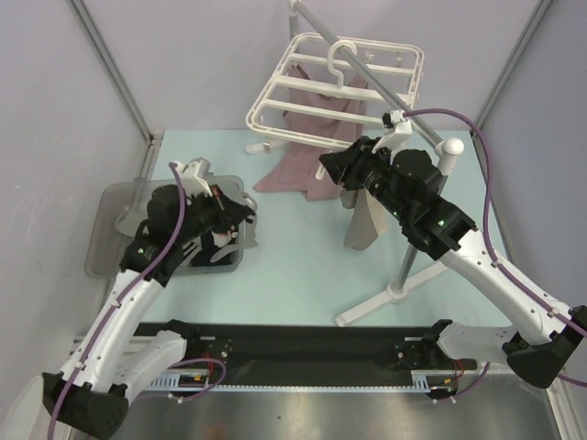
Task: Clip the socks to the hanger
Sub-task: Pick up the sock from the bin, then clamp the sock onto the hanger.
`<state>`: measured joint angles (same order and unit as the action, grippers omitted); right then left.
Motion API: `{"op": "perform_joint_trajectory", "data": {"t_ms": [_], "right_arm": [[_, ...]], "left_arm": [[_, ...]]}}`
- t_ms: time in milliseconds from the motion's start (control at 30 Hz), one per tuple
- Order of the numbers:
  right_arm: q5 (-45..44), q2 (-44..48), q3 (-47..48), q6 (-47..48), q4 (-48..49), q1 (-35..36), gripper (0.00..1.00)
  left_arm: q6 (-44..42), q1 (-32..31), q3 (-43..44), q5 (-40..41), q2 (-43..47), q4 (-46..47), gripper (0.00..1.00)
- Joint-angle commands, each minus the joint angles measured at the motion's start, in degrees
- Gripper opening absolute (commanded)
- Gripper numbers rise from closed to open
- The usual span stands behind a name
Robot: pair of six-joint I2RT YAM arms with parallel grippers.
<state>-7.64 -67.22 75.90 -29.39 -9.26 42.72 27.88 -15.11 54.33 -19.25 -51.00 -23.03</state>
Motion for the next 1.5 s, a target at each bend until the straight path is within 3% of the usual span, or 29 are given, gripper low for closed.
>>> {"op": "perform_joint_trajectory", "data": {"t_ms": [0,200,400,833,1467], "right_arm": [[5.7,-1.9,1.0,-2.2,-2.9,0.3,0.0],[6.0,-2.7,1.1,-2.4,-2.5,0.4,0.0],[5.8,-2.6,0.7,-2.5,-2.5,0.4,0.0],[6.7,-2.5,0.7,-2.7,-2.7,0.5,0.0],[6.8,-2.4,0.7,-3.0,-2.6,1.0,0.0]], "left_arm": [[11.7,-7.0,-4.2,-0.5,2.4,6.4,0.0],[16.8,-18.8,-1.8,7.1,1.5,9.3,0.0],[19.4,-24.8,4.6,11.7,-4.0,9.8,0.0],[21.9,-27.2,11.8,14.0,-12.1,11.8,0.0],[21.2,-28.0,17.3,14.7,-15.7,12.1,0.0]]}}
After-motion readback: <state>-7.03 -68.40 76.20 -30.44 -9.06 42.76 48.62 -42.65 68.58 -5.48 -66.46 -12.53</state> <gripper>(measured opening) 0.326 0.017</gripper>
